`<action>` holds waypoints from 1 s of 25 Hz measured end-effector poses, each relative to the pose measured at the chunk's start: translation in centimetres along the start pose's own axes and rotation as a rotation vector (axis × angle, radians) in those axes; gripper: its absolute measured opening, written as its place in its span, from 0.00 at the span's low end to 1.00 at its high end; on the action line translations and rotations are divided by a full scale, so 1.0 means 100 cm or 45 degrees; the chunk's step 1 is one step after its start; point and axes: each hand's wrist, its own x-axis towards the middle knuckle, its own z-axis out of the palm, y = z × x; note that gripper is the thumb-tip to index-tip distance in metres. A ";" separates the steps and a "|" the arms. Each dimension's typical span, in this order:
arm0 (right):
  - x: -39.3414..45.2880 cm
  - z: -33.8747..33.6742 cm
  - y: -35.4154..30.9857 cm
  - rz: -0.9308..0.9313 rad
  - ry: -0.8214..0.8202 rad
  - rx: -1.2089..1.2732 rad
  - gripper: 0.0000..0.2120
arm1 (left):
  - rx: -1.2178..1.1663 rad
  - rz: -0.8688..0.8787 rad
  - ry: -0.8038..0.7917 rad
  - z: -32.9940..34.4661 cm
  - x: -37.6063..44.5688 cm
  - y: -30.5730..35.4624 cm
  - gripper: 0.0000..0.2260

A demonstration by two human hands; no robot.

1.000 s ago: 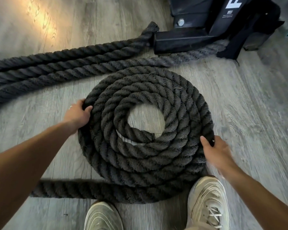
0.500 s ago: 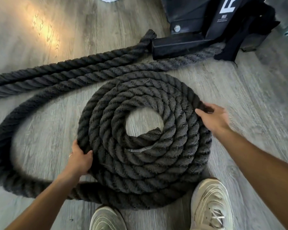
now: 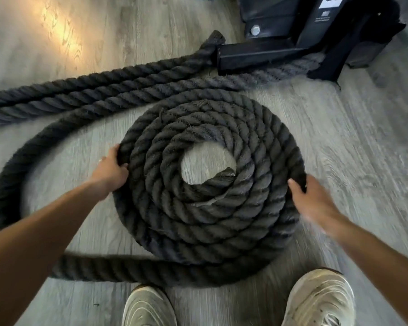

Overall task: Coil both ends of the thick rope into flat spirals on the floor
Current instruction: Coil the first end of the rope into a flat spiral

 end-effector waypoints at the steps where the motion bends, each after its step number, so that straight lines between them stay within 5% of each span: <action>1: 0.018 -0.008 -0.008 -0.008 0.058 -0.024 0.24 | -0.114 -0.032 -0.020 0.006 -0.016 -0.005 0.31; 4: 0.065 -0.030 -0.035 0.020 0.202 0.024 0.25 | -0.521 -0.270 -0.175 0.027 -0.077 -0.020 0.37; 7: 0.068 -0.034 -0.036 -0.042 0.255 0.137 0.25 | -0.547 -0.377 -0.215 0.040 -0.104 -0.033 0.42; 10: 0.026 -0.023 0.000 -0.057 0.252 0.236 0.26 | -0.373 -0.278 -0.175 0.024 -0.079 -0.027 0.45; 16: -0.064 0.020 0.057 0.207 0.062 0.171 0.32 | 0.032 0.120 -0.049 -0.001 0.017 0.033 0.26; 21: -0.027 0.003 0.037 0.190 0.042 0.101 0.31 | 0.132 0.116 -0.081 0.005 0.019 0.021 0.28; 25: 0.037 -0.029 -0.001 0.022 0.100 0.039 0.27 | -0.182 -0.034 -0.076 0.021 -0.048 -0.014 0.35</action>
